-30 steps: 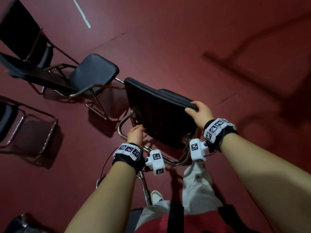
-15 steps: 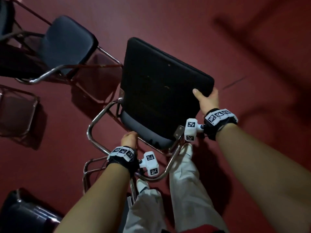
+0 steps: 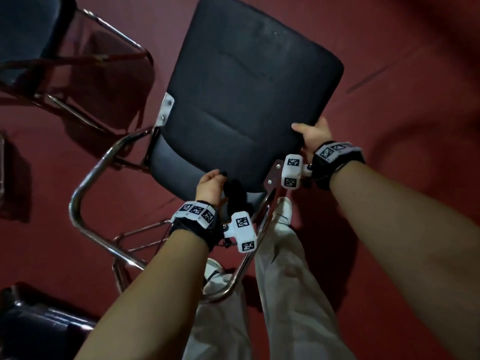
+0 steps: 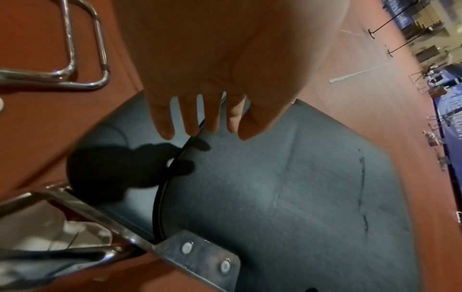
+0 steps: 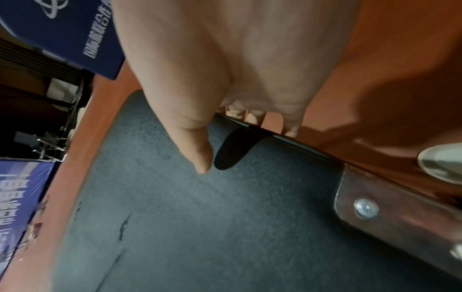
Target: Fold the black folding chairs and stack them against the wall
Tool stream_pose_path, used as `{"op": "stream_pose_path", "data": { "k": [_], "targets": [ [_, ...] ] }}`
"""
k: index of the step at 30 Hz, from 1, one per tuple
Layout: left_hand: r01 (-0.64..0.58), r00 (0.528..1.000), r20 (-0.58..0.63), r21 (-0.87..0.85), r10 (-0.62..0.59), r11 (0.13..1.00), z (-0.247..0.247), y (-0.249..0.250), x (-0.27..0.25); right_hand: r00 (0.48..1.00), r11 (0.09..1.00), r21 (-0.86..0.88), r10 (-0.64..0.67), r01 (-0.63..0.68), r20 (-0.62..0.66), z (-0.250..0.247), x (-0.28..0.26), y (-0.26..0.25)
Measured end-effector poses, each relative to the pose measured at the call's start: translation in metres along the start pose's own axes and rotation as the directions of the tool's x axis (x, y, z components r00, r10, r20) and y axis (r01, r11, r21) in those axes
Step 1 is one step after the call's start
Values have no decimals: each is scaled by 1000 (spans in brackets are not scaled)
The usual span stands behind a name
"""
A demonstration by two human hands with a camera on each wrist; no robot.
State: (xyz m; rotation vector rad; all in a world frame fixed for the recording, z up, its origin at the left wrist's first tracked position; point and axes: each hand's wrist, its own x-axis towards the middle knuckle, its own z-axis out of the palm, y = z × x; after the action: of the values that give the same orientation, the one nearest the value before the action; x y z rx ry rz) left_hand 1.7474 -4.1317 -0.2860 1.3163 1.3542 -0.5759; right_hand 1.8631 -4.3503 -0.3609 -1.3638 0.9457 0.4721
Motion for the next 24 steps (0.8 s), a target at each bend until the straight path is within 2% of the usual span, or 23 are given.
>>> {"op": "stream_pose_path", "data": {
  "k": [3,5,10,13,19,22,24],
  "targets": [
    [-4,998,61,6,3,1000,19,-4,13,993,998,-58,-12,5,-116,-4,11,14],
    [-14,996,85,41,11,999,27,-9,20,989,996,-79,22,-34,-144,-5,19,25],
    [-83,996,41,68,81,994,36,-22,38,986,993,-111,9,-28,-168,-5,45,49],
    [-105,994,31,42,104,994,40,-26,39,975,990,-137,-14,-17,-223,1,38,54],
    [-140,990,26,52,139,989,36,-39,35,979,992,-123,-47,23,-198,7,9,77],
    [-139,990,27,96,137,986,18,-53,29,990,994,-45,97,-102,-102,2,-6,93],
    [-166,986,-6,180,169,970,3,-60,21,972,965,-127,232,-228,20,-4,-19,106]
  ]
}}
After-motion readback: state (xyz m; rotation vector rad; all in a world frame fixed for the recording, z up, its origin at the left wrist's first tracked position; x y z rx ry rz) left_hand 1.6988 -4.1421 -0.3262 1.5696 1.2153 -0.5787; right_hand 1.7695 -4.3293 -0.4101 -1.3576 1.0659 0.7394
